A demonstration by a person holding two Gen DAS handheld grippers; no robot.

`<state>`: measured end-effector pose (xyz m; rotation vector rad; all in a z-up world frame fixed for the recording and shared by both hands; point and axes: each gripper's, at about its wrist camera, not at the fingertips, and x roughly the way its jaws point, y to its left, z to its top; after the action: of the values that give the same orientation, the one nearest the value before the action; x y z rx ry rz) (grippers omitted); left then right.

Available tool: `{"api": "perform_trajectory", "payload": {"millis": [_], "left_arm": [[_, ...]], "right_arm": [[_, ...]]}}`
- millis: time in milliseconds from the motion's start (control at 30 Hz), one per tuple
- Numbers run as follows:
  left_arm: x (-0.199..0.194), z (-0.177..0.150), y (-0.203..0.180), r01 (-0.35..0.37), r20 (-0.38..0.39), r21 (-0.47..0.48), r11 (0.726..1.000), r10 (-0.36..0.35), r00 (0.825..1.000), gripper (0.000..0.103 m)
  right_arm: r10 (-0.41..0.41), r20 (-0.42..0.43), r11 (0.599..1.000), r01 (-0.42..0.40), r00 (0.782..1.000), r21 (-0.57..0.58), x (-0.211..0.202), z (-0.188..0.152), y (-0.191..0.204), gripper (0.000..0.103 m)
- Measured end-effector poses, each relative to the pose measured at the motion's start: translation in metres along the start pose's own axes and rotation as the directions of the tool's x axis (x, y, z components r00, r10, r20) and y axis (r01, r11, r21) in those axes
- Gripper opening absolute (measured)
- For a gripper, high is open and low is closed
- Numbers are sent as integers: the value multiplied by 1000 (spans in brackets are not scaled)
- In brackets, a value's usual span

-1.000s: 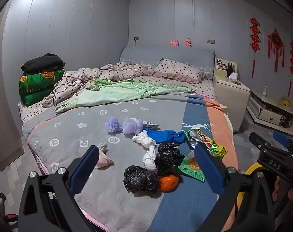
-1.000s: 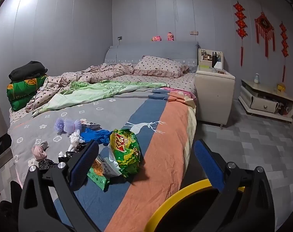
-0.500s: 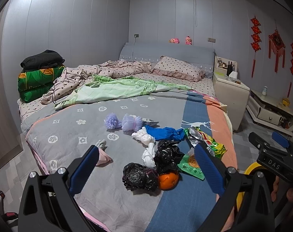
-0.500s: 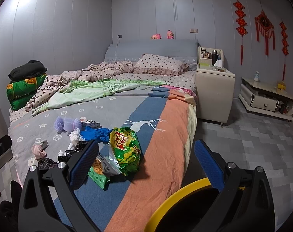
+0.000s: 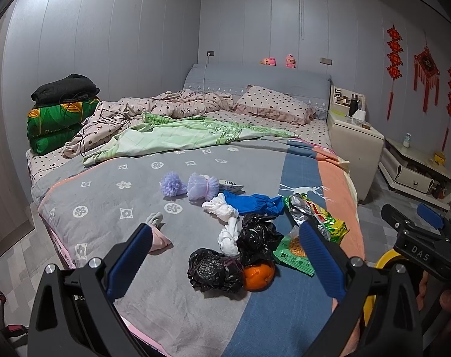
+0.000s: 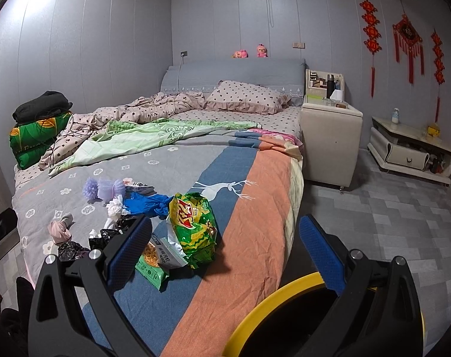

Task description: Collect trash

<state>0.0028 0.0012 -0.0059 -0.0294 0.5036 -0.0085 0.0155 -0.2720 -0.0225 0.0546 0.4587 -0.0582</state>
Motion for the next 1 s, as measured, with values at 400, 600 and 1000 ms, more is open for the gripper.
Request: {"api": "perform_trajectory", "payload": {"millis": [400, 600, 1000], "left_arm": [[0, -2, 0, 2, -5, -2, 1000, -2, 1000, 95], [0, -2, 0, 2, -4, -4, 1000, -2, 1000, 95], [0, -2, 0, 3, -6, -4, 1000, -3, 1000, 95]], "right_arm": [[2, -9, 1000, -2, 1000, 1, 1, 1, 1, 95], [2, -11, 1000, -2, 1000, 0, 1, 0, 2, 95], [5, -22, 1000, -5, 1000, 0, 2, 1, 3, 95]]}}
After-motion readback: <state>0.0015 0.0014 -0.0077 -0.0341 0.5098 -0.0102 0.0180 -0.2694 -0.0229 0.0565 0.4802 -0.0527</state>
